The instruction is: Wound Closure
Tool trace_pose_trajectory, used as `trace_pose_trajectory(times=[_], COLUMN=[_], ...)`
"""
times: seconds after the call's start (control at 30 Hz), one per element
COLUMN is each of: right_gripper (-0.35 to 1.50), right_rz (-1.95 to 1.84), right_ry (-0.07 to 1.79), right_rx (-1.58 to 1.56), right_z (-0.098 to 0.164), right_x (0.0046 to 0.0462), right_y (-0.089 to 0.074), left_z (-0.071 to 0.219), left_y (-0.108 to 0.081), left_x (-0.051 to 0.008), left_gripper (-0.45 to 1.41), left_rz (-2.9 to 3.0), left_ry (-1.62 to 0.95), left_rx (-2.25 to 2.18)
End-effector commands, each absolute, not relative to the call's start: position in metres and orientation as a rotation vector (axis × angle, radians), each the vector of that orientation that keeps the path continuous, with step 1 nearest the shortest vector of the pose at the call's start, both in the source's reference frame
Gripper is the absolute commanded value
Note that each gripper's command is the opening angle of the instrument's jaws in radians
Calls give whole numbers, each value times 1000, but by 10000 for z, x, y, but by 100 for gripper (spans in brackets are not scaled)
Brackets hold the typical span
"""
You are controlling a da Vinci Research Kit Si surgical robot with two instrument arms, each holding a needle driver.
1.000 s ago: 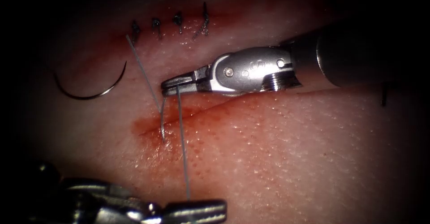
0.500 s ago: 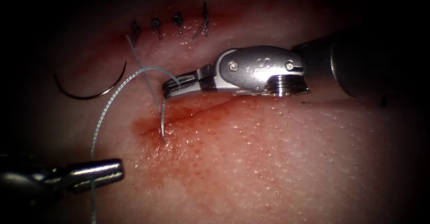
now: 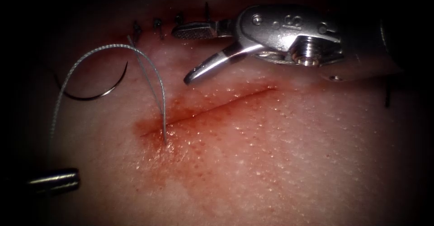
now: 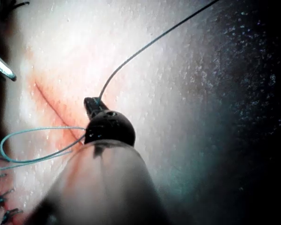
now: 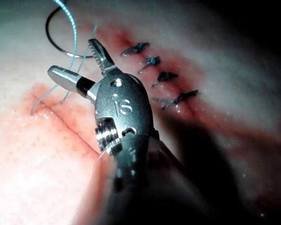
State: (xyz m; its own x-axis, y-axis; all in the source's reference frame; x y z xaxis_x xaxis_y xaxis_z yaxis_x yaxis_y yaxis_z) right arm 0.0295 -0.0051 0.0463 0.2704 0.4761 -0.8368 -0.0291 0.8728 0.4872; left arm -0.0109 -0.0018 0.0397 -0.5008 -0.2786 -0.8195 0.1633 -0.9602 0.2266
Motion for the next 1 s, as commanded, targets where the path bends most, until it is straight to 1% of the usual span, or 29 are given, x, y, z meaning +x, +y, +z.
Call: trace_pose_trajectory(times=[0.03, 0.07, 0.1, 0.13, 0.17, 0.27, 0.53, 0.7, 0.8, 1.0], right_gripper=[128, 103, 46, -6, -35, -35, -35, -35, -35, -35], right_rz=[351, 345, 341, 336, 330, 313, 288, 303, 323, 341], right_ry=[1266, 1272, 1271, 1270, 1267, 1262, 1321, 1392, 1446, 1516], right_rx=[404, 400, 394, 387, 376, 358, 348, 372, 401, 426], right_z=[479, 487, 493, 500, 510, 532, 564, 573, 569, 550], right_x=[298, 297, 297, 297, 300, 313, 359, 385, 391, 392], right_y=[-49, -49, -50, -52, -55, -66, -88, -91, -91, -91], left_z=[403, 403, 404, 404, 405, 406, 407, 404, 403, 425], left_y=[-23, -23, -23, -23, -23, -22, -19, -12, 3, 25], left_x=[-117, -118, -118, -118, -118, -118, -123, -126, -126, -127], left_gripper=[-45, -45, -45, -45, -45, -45, -45, -45, -45, -45], left_rz=[-2503, -2500, -2494, -2492, -2487, -2454, -2394, -2390, -2475, -2644], left_ry=[-169, -166, -170, -170, -172, -158, -143, -93, 17, 50], left_rx=[1408, 1410, 1408, 1408, 1403, 1404, 1417, 1447, 1533, 1600])
